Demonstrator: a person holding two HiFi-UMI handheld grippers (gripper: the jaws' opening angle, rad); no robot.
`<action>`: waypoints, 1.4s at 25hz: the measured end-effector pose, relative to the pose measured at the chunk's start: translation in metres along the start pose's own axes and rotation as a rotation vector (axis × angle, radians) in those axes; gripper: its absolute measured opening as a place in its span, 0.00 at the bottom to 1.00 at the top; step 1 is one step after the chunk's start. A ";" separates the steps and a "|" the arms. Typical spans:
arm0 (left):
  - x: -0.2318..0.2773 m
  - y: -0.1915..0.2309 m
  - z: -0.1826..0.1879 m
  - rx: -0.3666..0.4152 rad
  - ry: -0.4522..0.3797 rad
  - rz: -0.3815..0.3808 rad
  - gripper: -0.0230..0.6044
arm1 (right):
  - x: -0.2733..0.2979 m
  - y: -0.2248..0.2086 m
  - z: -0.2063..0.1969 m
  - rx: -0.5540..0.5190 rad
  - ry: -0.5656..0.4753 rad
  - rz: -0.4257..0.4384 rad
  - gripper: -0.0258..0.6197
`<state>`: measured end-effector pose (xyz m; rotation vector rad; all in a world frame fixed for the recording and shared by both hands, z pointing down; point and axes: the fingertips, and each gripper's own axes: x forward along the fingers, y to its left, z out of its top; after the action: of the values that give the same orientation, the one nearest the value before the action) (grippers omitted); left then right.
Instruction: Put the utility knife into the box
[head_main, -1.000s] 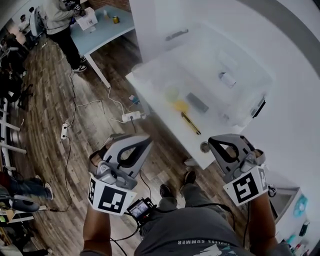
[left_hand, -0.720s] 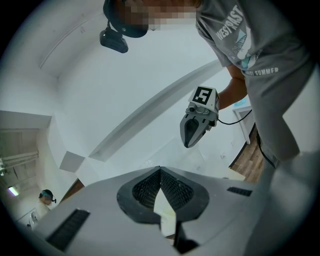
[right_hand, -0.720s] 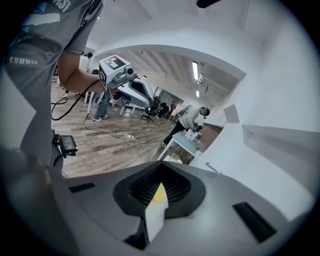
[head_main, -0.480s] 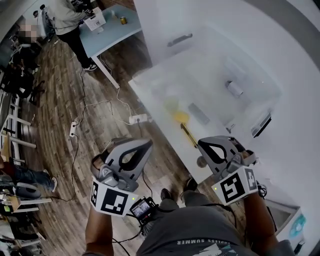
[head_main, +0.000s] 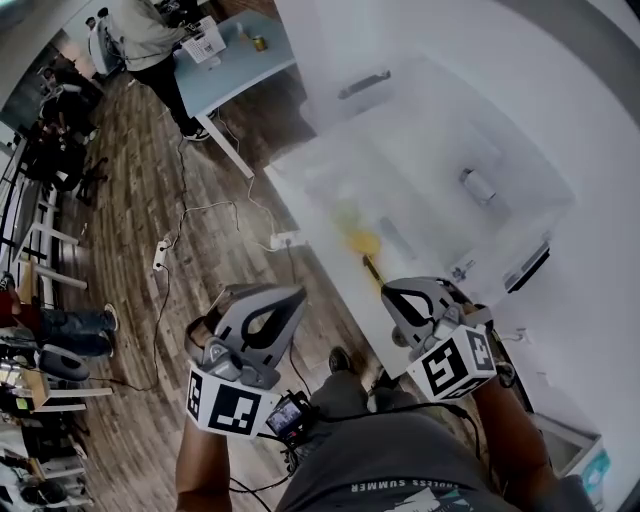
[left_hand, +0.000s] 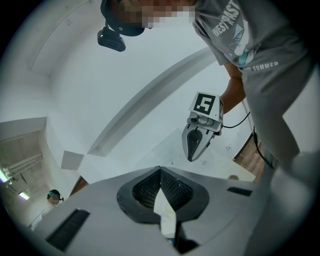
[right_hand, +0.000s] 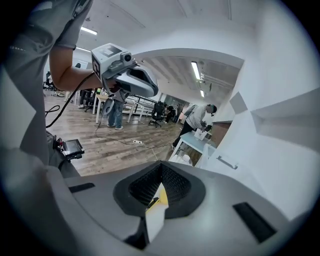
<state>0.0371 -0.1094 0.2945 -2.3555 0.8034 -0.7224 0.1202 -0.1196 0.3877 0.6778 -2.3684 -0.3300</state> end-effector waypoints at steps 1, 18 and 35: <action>0.002 0.001 -0.001 0.001 0.002 0.000 0.05 | 0.004 -0.001 -0.004 0.009 0.005 0.003 0.05; 0.069 0.038 -0.053 -0.062 -0.047 -0.098 0.05 | 0.084 0.008 -0.008 0.129 0.083 0.132 0.15; 0.116 0.061 -0.111 -0.129 -0.043 -0.210 0.05 | 0.197 0.057 -0.220 0.616 0.626 0.116 0.38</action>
<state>0.0230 -0.2629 0.3701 -2.5903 0.6070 -0.7208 0.1105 -0.1928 0.6793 0.7680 -1.8655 0.6091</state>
